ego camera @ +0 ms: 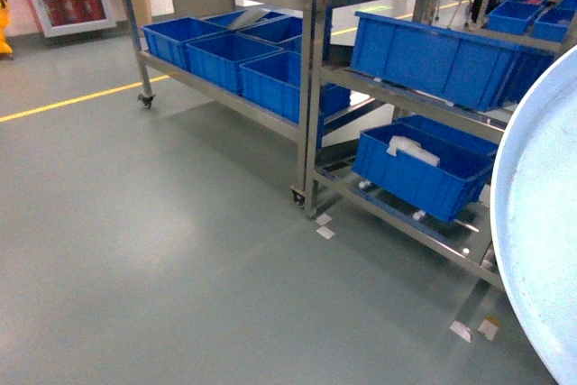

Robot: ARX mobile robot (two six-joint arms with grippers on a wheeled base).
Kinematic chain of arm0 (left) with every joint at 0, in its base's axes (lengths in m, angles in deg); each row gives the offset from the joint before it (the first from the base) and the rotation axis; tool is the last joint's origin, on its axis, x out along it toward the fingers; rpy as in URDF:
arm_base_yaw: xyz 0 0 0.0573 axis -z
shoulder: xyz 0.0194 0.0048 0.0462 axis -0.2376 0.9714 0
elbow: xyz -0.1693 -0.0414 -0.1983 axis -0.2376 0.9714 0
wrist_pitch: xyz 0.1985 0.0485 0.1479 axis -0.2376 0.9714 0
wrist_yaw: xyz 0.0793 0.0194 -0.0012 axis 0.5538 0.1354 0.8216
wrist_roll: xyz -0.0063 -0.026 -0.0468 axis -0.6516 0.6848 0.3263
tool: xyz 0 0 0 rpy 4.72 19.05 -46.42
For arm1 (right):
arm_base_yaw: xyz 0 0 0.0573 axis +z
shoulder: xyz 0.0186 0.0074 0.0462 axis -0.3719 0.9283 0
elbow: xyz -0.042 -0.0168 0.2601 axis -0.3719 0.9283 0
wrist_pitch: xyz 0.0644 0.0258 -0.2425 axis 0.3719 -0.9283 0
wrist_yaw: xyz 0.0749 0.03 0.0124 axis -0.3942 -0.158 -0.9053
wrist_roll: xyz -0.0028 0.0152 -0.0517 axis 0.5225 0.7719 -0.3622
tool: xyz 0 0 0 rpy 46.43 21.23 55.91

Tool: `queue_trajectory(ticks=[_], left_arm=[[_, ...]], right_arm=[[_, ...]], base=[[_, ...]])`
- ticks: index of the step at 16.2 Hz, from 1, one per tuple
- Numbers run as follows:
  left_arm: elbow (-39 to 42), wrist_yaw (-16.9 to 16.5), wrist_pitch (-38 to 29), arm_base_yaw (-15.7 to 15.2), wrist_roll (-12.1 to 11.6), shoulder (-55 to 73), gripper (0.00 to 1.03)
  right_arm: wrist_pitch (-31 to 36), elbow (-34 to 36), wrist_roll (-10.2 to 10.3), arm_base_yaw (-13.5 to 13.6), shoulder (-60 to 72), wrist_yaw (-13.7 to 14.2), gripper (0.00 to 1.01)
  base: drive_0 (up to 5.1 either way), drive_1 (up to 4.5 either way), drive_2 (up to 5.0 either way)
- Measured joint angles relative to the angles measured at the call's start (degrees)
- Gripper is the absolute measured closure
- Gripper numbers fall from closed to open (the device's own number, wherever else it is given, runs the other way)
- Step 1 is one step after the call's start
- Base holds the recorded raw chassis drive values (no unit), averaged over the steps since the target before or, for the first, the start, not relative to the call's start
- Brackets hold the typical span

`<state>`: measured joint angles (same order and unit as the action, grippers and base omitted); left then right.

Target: Place blue tray on left shelf second layer neatly

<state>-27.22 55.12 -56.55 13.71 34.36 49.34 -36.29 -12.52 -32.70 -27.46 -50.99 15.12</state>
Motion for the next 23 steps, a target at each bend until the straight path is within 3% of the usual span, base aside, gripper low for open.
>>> queue_trajectory(ticks=[7, 23], left_arm=[[0.0, 0.0, 0.0, 0.0, 0.0, 0.0, 0.05], [0.0, 0.0, -0.1, 0.0, 0.0, 0.0, 0.05]], right_arm=[[0.0, 0.0, 0.0, 0.0, 0.0, 0.0, 0.99], [0.0, 0.0, 0.0, 0.0, 0.0, 0.0, 0.99]], base=[[-1.6, -1.09, -2.2], [-1.7, 2.64, -6.0]])
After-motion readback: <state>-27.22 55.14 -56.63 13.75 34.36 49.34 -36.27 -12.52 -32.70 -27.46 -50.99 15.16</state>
